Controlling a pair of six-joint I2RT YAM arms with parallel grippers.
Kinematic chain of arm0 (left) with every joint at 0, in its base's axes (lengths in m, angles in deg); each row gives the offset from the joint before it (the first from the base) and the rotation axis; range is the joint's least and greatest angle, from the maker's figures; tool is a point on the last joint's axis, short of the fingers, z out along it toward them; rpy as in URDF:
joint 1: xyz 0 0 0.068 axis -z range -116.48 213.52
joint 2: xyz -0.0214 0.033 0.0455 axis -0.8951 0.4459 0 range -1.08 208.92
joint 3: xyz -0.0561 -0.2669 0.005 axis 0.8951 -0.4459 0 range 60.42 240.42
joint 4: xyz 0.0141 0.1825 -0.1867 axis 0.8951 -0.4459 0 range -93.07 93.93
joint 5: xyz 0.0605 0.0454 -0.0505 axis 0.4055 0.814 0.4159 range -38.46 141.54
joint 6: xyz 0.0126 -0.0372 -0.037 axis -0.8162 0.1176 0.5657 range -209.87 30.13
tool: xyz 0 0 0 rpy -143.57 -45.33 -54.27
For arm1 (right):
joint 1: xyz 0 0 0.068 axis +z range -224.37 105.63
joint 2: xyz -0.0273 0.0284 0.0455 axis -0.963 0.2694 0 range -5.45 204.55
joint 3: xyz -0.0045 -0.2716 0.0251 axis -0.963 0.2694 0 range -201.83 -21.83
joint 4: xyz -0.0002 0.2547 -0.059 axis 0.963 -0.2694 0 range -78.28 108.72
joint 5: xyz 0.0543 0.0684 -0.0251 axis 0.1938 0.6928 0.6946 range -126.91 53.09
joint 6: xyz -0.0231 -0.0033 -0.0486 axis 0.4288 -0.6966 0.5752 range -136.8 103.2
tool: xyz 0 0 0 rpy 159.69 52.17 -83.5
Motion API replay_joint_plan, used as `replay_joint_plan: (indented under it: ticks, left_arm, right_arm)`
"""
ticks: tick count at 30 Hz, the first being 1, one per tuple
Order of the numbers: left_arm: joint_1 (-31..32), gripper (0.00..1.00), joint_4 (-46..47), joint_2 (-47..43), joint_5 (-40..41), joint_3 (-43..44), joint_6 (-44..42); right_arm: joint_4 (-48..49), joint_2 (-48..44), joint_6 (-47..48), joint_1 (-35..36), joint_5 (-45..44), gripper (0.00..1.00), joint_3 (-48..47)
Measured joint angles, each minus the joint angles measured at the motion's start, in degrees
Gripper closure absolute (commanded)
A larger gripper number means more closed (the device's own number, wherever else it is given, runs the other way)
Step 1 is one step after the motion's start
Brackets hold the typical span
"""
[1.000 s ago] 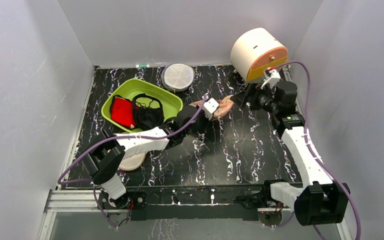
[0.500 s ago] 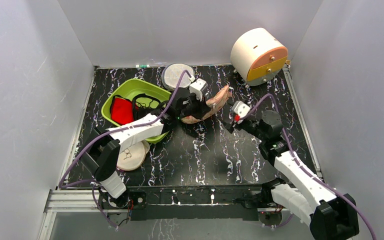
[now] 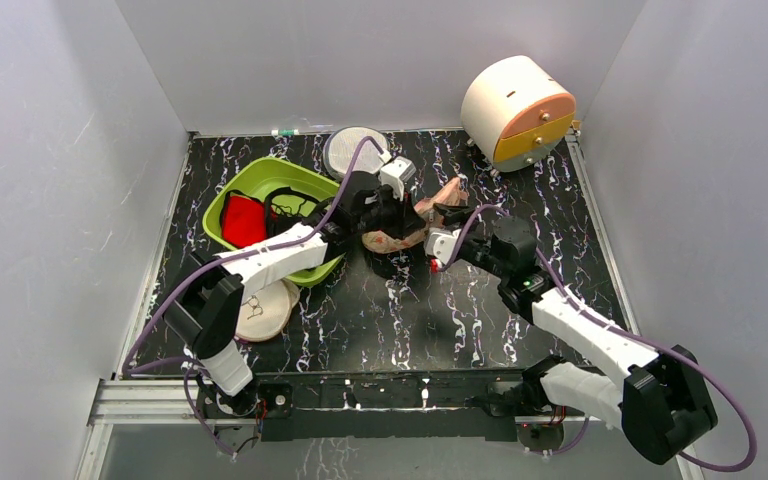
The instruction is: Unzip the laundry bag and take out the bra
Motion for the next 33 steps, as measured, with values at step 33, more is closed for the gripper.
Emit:
replay_joint_plan:
  ticks: [33]
  left_arm:
    - [-2.1,1.00,0.1,2.9,-6.0,2.0,4.8]
  right_arm:
    - [10.7,2.3,4.3,2.5,-10.3,0.60,2.3]
